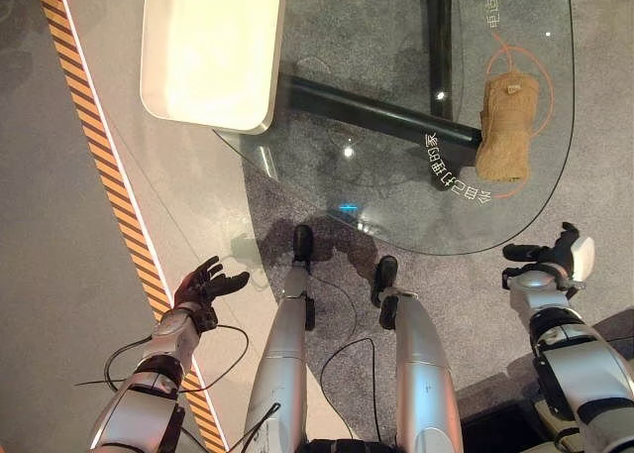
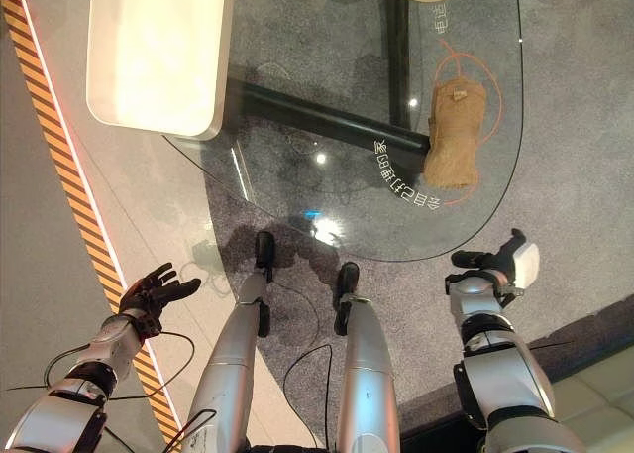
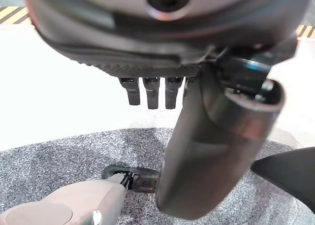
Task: Wipe the table with a cloth and put it in the basket.
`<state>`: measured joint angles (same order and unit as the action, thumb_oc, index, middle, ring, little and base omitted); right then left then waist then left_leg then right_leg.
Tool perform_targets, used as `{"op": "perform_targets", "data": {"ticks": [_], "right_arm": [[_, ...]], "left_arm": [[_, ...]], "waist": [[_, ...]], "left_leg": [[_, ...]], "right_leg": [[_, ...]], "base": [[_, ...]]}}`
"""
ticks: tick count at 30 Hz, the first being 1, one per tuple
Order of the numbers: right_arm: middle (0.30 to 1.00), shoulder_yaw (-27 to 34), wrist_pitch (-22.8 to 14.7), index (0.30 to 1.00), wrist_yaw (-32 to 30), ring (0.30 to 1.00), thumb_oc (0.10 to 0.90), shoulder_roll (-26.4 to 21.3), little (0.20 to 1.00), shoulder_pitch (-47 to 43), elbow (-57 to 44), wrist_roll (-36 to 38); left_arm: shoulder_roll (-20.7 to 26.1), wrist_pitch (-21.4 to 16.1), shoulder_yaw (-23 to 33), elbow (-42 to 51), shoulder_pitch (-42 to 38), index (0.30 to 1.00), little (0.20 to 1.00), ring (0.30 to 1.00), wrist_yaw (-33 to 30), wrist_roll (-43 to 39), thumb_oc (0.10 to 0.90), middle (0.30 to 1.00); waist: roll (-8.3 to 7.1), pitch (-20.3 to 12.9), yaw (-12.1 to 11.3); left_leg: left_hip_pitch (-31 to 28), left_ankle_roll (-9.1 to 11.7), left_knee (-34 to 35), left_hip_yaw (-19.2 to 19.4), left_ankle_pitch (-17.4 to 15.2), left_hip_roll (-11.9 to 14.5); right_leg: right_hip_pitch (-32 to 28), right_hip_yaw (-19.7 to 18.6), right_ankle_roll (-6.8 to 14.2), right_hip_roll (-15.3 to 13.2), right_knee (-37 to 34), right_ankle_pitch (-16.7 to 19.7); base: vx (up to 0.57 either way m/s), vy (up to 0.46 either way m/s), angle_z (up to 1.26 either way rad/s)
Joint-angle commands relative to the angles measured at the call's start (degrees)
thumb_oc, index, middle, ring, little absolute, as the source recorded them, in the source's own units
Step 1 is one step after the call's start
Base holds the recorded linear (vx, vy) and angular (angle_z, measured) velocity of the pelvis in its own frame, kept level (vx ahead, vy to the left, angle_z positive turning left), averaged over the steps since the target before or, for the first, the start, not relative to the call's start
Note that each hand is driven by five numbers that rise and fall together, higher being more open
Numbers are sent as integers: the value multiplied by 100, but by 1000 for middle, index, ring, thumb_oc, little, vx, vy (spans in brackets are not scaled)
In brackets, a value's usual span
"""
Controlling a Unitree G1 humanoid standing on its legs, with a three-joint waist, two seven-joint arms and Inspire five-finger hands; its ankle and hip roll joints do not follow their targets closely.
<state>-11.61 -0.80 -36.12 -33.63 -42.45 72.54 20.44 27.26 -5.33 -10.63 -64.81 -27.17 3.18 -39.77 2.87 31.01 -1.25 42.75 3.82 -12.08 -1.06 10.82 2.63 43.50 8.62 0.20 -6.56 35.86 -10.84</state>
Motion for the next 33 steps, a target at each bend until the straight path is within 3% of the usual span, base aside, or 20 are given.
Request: {"op": "perform_targets", "data": {"ticks": [1, 6, 10, 15, 19, 28, 33], "right_arm": [[900, 272, -345, 900, -620, 900, 800, -682, 900, 264, 165, 230], [900, 217, -1017, 900, -808, 900, 800, -706, 900, 104, -137, -64], [900, -27, -1102, 900, -962, 900, 800, -731, 900, -89, -799, -349], [900, -528, -762, 900, -1170, 900, 800, -742, 900, -471, -2011, -624], [900, -737, -736, 900, -1061, 900, 800, -743, 900, -773, -2155, -600], [900, -1123, -225, 900, -1031, 900, 800, -665, 900, -1415, -2122, -500], [900, -1148, -200, 900, -1035, 900, 800, -651, 900, -1483, -2061, -412]], "left_arm": [[346, -6, -28, -301, 60, 900, 900, 900, -33, -182, 800, 900], [364, 58, -96, -241, 39, 900, 900, 900, -121, -219, 800, 900], [315, 60, -138, -123, 101, 900, 900, 900, -183, -235, 800, 900], [147, -2, -187, 36, 187, 900, 900, 900, -313, -233, 800, 900], [88, -65, -192, -23, 167, 900, 900, 900, -282, -210, 800, 900], [-80, -168, -267, -123, 165, 900, 900, 900, -236, -202, 800, 900], [-92, -183, -291, -134, 199, 900, 900, 900, -205, -219, 800, 900]], "waist": [[-151, -121, 27], [-155, -121, 28], [-144, -121, 37], [-92, -121, 58], [-57, -121, 40], [58, -121, -35], [98, -121, -48]], "left_leg": [[-68, -265, -1109, 211, -1232, -187], [-97, -249, -1044, 211, -1212, -184], [-119, -233, -973, 223, -1176, -194], [-130, -208, -873, 234, -1127, -231], [-162, -199, -838, 230, -1118, -255], [-243, -201, -752, 259, -1099, -278], [-251, -204, -754, 266, -1102, -291]], "right_leg": [[-295, -270, 198, 146, -1213, 826], [-310, -282, 225, 166, -1244, 847], [-310, -284, 230, 167, -1292, 855], [-297, -282, 209, 171, -1353, 824], [-331, -259, 193, 162, -1377, 796], [-394, -200, 142, 135, -1399, 741], [-383, -190, 127, 123, -1367, 725]], "base": [[0, 0, 0], [0, 0, 0], [-8, 6, -2], [-29, 37, -2], [0, 0, 0], [0, 0, 0], [0, 0, 0]]}}
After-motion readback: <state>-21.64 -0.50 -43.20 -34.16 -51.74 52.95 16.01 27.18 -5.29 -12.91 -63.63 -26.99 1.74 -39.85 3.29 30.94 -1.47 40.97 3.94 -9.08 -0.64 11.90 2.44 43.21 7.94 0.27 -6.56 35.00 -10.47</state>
